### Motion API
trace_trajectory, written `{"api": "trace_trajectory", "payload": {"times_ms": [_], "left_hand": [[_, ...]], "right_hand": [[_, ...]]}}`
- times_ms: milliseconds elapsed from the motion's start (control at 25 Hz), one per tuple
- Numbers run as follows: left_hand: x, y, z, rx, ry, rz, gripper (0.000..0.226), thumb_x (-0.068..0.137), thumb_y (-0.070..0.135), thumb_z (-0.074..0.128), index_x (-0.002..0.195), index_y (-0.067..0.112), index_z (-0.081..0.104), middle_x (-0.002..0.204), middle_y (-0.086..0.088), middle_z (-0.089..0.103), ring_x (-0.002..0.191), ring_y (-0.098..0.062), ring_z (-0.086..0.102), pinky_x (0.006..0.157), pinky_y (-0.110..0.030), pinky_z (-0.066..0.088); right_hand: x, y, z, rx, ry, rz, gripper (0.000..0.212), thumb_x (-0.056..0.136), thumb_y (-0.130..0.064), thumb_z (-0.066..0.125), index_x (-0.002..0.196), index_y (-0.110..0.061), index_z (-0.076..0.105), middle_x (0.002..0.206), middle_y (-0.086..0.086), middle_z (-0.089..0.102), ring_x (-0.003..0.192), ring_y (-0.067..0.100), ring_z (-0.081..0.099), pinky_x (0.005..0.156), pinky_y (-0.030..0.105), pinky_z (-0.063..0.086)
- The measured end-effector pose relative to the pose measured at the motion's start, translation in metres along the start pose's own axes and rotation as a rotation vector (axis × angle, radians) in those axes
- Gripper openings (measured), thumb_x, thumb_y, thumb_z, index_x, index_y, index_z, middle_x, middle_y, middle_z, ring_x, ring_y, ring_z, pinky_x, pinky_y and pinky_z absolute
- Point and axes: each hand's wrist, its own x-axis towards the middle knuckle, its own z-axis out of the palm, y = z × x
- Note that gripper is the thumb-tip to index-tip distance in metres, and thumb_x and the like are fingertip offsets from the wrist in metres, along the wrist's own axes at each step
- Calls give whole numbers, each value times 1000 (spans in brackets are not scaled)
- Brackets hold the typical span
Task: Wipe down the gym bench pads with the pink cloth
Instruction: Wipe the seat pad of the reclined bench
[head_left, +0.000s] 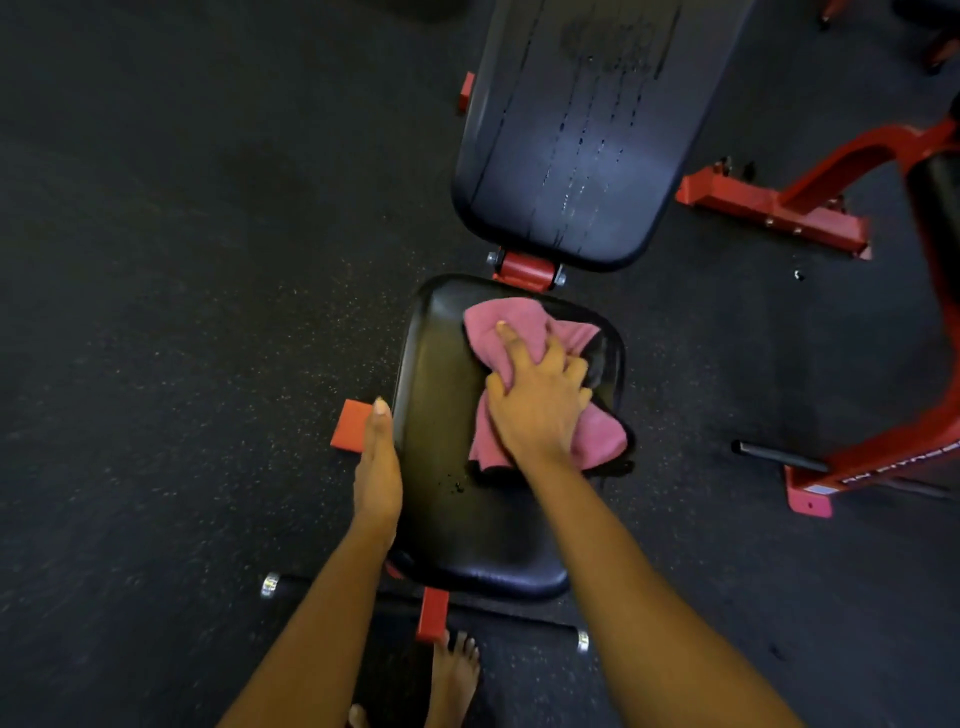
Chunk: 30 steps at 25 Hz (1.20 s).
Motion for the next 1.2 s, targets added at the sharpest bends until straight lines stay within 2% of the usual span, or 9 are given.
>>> {"api": "trace_trajectory", "payload": {"times_ms": [40,160,280,400,480,600,760,920,1200], "left_hand": [[-1,0,-4,-88,-49,-36,89,68,86,31,134,28,45,139,-8,47,124,-25,46,110,-46,31],[-11,5,-14,-207,-178,28,64,87,69,21,106,26,64,109,-5,66,106,-21,60,97,-38,43],[-11,-7,-24,-179,-163,65,77,85,71,17,124,17,57,119,-12,62,111,-23,58,101,-43,43],[-11,-15,-30,-157,-126,51,78,84,73,21,136,19,43,136,-4,49,123,-19,47,107,-47,36],[-12,-14,-27,8,-8,254,69,88,67,27,142,26,32,148,-2,34,133,-16,35,113,-44,27],[-16,-15,-11,394,53,655,55,97,47,29,147,24,20,155,6,15,142,-9,12,116,-32,11],[-3,-28,-7,1006,33,961,69,88,62,12,146,25,17,154,8,6,142,-7,-4,114,-25,-7],[4,-35,-8,1086,78,1000,68,91,60,5,146,22,20,156,2,11,144,-14,-1,117,-32,0],[-3,-30,-7,1119,48,1003,79,88,65,0,145,18,25,157,-3,13,144,-17,-3,115,-35,-7]], "right_hand": [[-17,-11,4,-15,-4,-57,57,90,-47,44,142,-49,19,153,8,18,124,35,32,96,50,36],[-65,-33,20,-49,-14,-220,55,86,-50,48,138,-48,30,146,9,34,109,31,45,81,43,43],[-102,-38,32,-63,8,-310,56,75,-55,59,129,-48,45,131,5,50,96,26,50,67,38,47],[-124,-30,38,-104,16,-400,53,77,-56,50,130,-47,43,131,2,50,99,22,44,69,38,48],[-123,-21,37,-99,35,-390,51,79,-57,39,129,-48,44,130,2,51,102,22,41,70,38,48],[-108,1,30,-49,84,-246,54,76,-53,50,129,-48,43,130,4,50,101,25,41,68,39,46],[-73,41,17,-20,136,-8,57,80,-42,61,134,-46,41,137,11,45,108,35,47,78,44,44],[-39,85,10,292,142,325,52,90,-33,50,139,-45,33,145,13,29,122,36,33,95,49,39],[-63,104,27,804,146,487,51,95,-37,47,140,-48,25,148,8,33,131,31,36,108,47,31]]}}
